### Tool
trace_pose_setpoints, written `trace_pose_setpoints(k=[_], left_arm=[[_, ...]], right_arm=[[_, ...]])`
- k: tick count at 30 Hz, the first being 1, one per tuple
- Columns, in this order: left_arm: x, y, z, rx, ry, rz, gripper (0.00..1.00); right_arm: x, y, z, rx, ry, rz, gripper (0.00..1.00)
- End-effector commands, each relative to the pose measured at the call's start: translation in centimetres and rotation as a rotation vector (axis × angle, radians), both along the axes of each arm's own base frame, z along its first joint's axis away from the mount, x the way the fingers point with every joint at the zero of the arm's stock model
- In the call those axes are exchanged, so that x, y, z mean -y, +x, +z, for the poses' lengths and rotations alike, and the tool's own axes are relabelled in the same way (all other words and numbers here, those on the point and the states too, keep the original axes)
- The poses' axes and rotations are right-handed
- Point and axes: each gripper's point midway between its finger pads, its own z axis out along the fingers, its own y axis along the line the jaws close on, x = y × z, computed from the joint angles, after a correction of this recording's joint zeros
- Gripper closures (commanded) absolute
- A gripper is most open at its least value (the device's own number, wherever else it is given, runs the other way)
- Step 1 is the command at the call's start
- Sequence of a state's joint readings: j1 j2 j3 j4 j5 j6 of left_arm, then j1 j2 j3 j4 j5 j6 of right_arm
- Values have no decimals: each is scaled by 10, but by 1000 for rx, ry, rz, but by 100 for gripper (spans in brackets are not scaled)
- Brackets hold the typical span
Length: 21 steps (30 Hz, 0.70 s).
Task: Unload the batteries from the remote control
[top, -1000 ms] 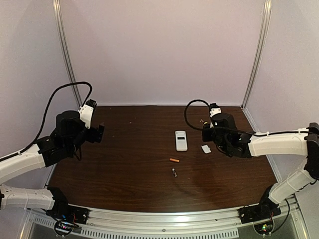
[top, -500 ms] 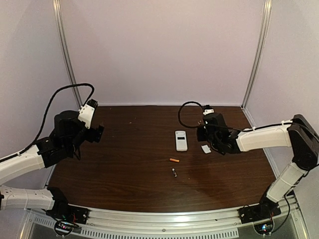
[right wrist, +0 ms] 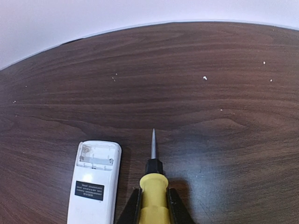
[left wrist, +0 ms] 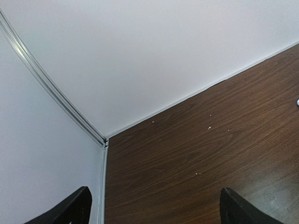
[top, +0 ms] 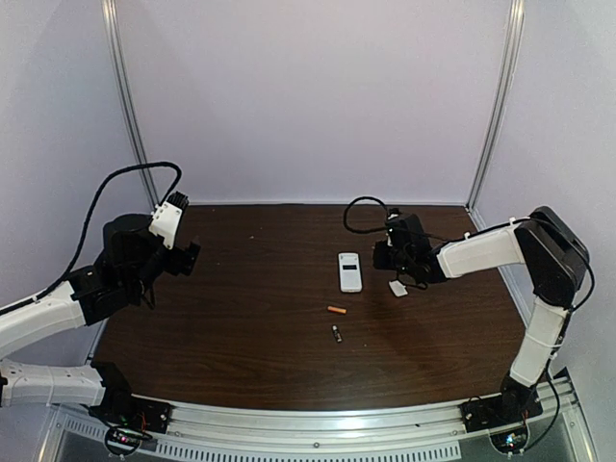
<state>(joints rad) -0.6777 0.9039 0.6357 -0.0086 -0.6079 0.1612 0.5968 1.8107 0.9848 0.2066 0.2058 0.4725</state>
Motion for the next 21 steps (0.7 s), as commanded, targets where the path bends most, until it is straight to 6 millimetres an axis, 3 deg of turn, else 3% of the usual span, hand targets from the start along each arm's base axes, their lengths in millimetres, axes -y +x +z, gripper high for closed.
trace_pose_setpoints(k=[1, 11, 21], left_arm=[[-2, 0, 7, 31, -9, 3, 3], [-3, -1, 8, 32, -8, 0, 2], [-4, -2, 9, 37, -9, 1, 3]], right_arm=[[-3, 8, -10, -43, 123, -10, 100], [5, 12, -32, -91, 110, -51, 98], [13, -7, -54, -209, 66, -65, 86]])
